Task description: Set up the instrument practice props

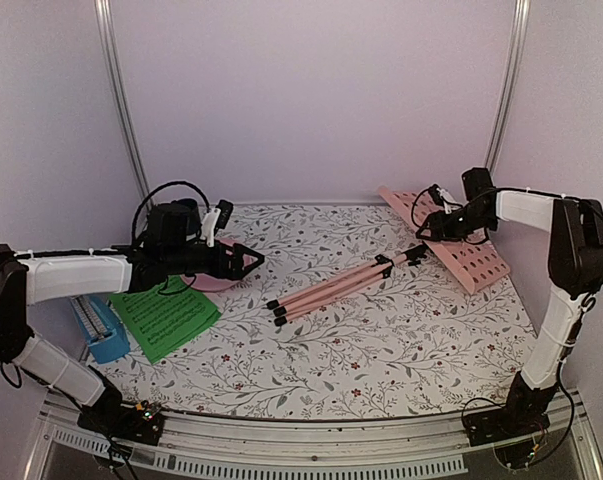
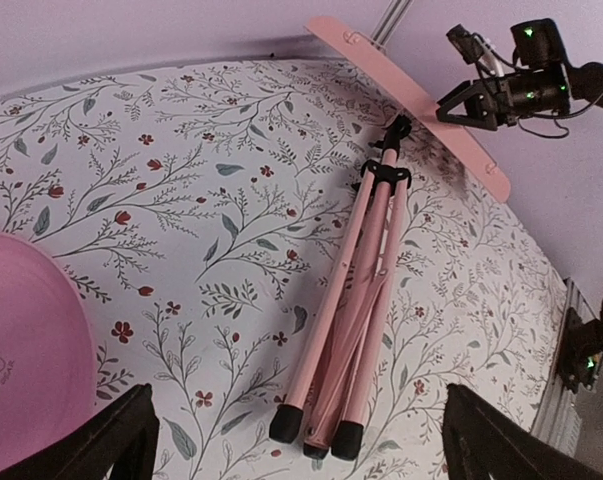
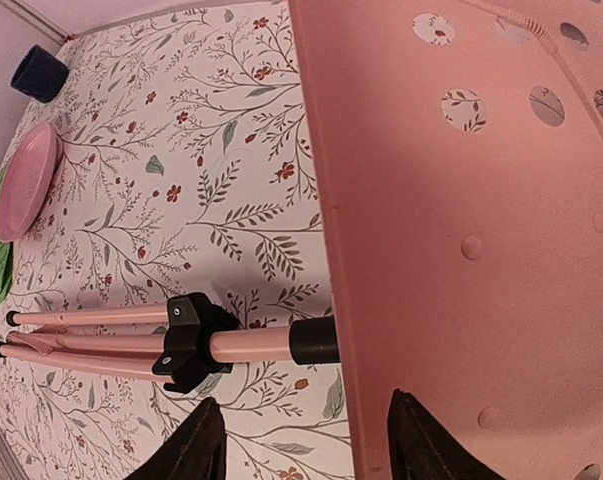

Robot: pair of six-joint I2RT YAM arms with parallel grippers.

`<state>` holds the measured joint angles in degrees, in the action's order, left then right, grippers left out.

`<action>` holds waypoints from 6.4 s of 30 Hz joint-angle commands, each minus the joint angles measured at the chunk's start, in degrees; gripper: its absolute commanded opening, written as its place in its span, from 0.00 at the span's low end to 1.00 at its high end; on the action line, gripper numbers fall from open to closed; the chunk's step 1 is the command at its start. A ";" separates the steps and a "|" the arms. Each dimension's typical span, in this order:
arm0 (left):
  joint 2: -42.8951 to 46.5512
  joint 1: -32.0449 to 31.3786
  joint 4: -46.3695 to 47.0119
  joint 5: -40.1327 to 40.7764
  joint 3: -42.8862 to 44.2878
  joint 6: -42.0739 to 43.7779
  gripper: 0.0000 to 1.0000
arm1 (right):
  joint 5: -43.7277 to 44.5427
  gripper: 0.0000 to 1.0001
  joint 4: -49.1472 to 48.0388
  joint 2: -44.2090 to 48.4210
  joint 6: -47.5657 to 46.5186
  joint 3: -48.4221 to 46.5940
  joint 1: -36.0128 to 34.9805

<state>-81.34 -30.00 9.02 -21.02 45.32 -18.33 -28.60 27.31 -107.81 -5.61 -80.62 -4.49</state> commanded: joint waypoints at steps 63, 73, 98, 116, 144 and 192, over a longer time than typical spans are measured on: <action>6.98 -0.76 7.48 3.18 -4.09 -3.49 0.99 | 52.37 0.00 -20.65 27.50 -33.86 -13.86 -34.60; 8.92 -1.02 12.17 1.70 -7.00 -2.17 0.96 | 57.68 0.00 -32.28 25.48 -51.33 -16.81 -45.68; 2.68 -8.87 38.13 9.36 -16.25 10.67 0.36 | 63.31 0.00 -49.06 19.26 -77.78 -17.63 -59.46; -13.99 -15.18 52.88 19.29 -9.56 16.04 0.05 | 63.58 0.00 -49.02 17.63 -78.77 -15.38 -60.63; -21.81 -15.96 44.39 25.06 3.87 17.91 0.23 | 60.54 0.00 -46.69 17.68 -76.70 -17.12 -61.25; -14.72 -11.24 22.61 16.52 8.91 25.11 0.68 | 57.51 0.00 -39.28 21.30 -70.92 -16.01 -56.90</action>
<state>-96.75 -43.72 32.91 -5.98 52.86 5.02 30.48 3.40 -92.51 -79.18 -94.96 -61.01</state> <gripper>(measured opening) 0.701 0.006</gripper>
